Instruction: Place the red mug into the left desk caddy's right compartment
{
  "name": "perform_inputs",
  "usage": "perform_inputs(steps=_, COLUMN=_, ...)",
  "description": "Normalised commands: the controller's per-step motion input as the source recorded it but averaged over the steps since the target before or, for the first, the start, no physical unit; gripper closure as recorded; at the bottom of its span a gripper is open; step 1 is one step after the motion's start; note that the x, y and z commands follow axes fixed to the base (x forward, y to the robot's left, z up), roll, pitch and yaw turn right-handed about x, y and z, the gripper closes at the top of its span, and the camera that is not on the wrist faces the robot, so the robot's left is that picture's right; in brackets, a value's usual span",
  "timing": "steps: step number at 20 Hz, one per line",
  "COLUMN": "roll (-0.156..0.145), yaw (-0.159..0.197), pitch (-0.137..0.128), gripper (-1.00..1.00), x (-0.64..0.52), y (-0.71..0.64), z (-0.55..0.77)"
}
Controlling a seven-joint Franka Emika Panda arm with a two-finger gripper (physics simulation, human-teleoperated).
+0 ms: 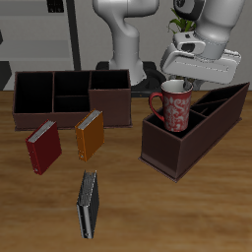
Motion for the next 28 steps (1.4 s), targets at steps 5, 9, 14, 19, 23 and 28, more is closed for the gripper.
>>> perform_inputs(steps=5, roll=-0.004, yaw=-0.018, pitch=0.032, gripper=1.0, x=0.02, y=0.01, z=-0.17)
perform_inputs(steps=9, roll=0.014, yaw=0.004, pitch=0.029, gripper=1.0, x=0.04, y=0.11, z=-0.18)
perform_inputs(steps=14, roll=0.009, yaw=-0.001, pitch=0.03, gripper=1.0, x=0.03, y=0.08, z=-0.17)
perform_inputs(steps=19, roll=-0.002, yaw=0.007, pitch=0.026, gripper=1.0, x=0.04, y=0.01, z=-0.17)
perform_inputs(steps=23, roll=0.004, yaw=-0.022, pitch=0.048, gripper=1.0, x=0.03, y=-0.04, z=-0.17)
perform_inputs(steps=28, roll=0.001, yaw=0.003, pitch=0.031, gripper=1.0, x=0.06, y=0.04, z=-0.22)
